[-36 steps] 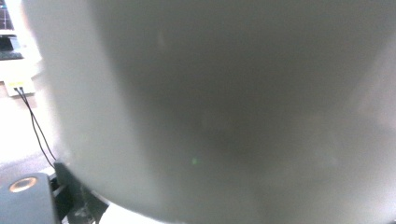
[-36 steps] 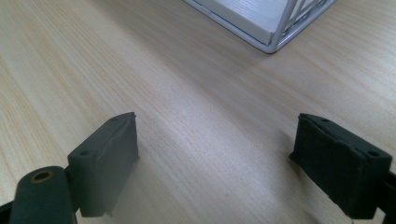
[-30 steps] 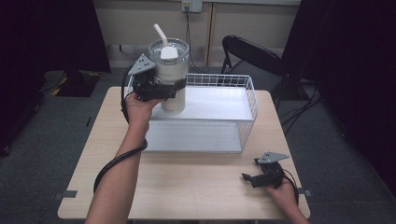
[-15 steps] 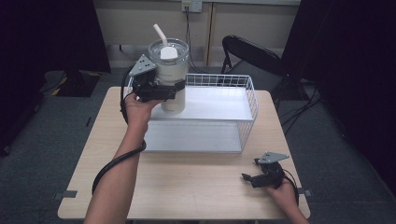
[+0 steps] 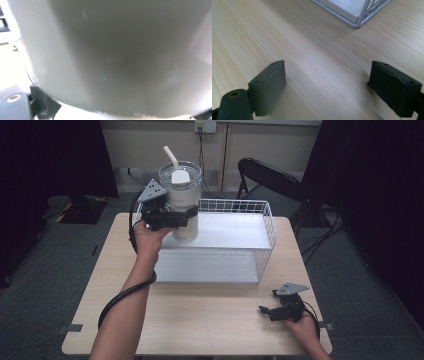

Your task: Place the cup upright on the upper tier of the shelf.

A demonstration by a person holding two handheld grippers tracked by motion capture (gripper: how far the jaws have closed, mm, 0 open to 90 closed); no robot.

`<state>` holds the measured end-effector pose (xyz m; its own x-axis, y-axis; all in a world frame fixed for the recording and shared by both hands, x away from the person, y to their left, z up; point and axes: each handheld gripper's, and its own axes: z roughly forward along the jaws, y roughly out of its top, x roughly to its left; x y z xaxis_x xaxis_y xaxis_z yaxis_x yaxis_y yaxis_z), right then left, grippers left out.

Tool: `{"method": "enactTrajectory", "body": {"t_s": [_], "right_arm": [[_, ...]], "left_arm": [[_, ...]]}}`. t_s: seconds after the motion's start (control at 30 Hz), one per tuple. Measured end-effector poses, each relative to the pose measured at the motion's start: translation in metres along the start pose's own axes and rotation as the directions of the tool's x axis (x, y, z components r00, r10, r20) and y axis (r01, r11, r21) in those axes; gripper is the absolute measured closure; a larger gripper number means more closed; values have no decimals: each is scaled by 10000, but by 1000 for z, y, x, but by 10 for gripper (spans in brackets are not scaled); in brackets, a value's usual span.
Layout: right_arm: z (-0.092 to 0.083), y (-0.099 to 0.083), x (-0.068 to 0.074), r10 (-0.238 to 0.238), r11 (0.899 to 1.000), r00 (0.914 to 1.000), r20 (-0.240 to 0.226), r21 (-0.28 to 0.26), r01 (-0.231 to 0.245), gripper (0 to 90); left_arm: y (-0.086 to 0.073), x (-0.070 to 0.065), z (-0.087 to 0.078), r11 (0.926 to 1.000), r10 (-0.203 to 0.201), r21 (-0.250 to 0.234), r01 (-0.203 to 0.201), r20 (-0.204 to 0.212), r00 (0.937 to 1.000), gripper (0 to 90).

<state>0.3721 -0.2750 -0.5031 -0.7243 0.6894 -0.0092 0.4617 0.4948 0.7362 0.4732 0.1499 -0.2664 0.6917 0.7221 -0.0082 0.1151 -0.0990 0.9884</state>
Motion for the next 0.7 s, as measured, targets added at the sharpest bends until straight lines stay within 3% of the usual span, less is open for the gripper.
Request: {"method": "enactTrajectory", "body": {"t_s": [0.23, 0.7], "right_arm": [[0, 0, 0, 2, 10000, 10000, 0, 2, -2, 136], [0, 0, 0, 4, 10000, 10000, 0, 3, -4, 136]], "left_arm": [[-4, -2, -1, 9996, -154, -240, 150, -168, 9997, 86], [-8, -1, -5, 9995, -291, -105, 290, -125, 9995, 83]]}}
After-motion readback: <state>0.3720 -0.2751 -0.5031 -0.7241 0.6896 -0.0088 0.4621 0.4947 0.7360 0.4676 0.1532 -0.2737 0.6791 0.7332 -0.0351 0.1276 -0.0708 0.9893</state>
